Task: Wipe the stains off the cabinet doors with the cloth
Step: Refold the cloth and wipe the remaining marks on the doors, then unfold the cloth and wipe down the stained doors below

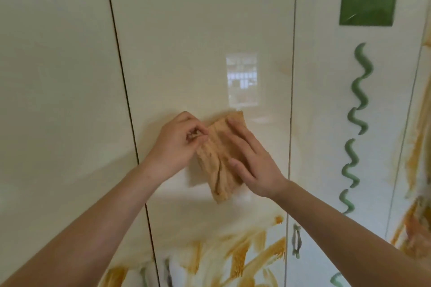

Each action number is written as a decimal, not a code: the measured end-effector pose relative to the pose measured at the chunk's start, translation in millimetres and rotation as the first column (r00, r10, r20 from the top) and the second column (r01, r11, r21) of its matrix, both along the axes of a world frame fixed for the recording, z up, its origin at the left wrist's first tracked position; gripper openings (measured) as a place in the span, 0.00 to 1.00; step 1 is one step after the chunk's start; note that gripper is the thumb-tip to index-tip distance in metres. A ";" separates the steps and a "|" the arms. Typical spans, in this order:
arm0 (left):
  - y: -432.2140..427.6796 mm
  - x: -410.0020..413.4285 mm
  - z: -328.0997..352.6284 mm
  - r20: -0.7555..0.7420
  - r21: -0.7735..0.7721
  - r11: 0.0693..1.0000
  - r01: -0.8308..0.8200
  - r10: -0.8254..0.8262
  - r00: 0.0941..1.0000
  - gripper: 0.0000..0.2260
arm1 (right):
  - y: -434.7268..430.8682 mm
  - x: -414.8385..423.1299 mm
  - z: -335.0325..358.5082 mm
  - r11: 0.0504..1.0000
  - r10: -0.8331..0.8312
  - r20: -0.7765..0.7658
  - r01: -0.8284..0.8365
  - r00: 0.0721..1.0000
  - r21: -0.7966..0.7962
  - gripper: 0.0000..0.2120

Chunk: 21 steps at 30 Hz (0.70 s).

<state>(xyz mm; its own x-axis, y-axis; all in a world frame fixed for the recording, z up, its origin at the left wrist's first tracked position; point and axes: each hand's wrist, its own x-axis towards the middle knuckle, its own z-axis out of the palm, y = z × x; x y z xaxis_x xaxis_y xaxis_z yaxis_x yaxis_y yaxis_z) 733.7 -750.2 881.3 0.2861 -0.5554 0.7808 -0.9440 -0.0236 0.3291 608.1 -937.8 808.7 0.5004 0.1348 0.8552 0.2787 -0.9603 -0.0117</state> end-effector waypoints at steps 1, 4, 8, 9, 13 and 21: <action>7.1 4.6 10.3 0.006 -0.035 0.999 -0.023 0.023 1.000 0.05 | 1.5 -1.7 7.0 0.995 -0.014 0.037 0.010 0.999 0.102 0.25; 27.9 11.0 40.1 0.019 -0.114 0.992 -0.058 0.061 0.998 0.05 | 13.0 -1.9 21.9 0.872 -0.111 0.105 0.046 0.988 0.487 0.18; 49.0 16.8 61.7 0.056 -0.076 0.995 -0.068 0.072 0.996 0.04 | 41.8 10.3 30.8 0.530 0.220 -0.161 0.021 0.962 0.848 0.06; 54.8 18.9 64.1 0.072 -0.061 0.995 -0.076 0.080 0.994 0.04 | 51.1 14.0 30.9 0.485 0.311 -0.197 0.023 0.930 0.874 0.06; 75.5 24.5 69.9 0.105 -0.025 0.992 -0.121 0.123 0.987 0.04 | 87.8 23.3 35.6 0.479 0.478 -0.257 -0.005 0.840 0.878 0.07; 107.1 28.5 80.5 0.103 -0.013 0.976 -0.217 0.217 0.971 0.04 | 125.3 19.8 57.0 0.485 0.556 -0.151 -0.171 0.817 0.858 0.07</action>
<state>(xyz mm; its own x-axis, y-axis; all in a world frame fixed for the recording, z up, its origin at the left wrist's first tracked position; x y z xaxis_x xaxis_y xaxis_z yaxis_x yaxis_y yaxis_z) 762.2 -643.1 961.7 0.3176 -0.4873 0.8134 -0.9452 -0.2314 0.2304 628.0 -812.5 865.7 0.8566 -0.2338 0.4600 0.3854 -0.3028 -0.8716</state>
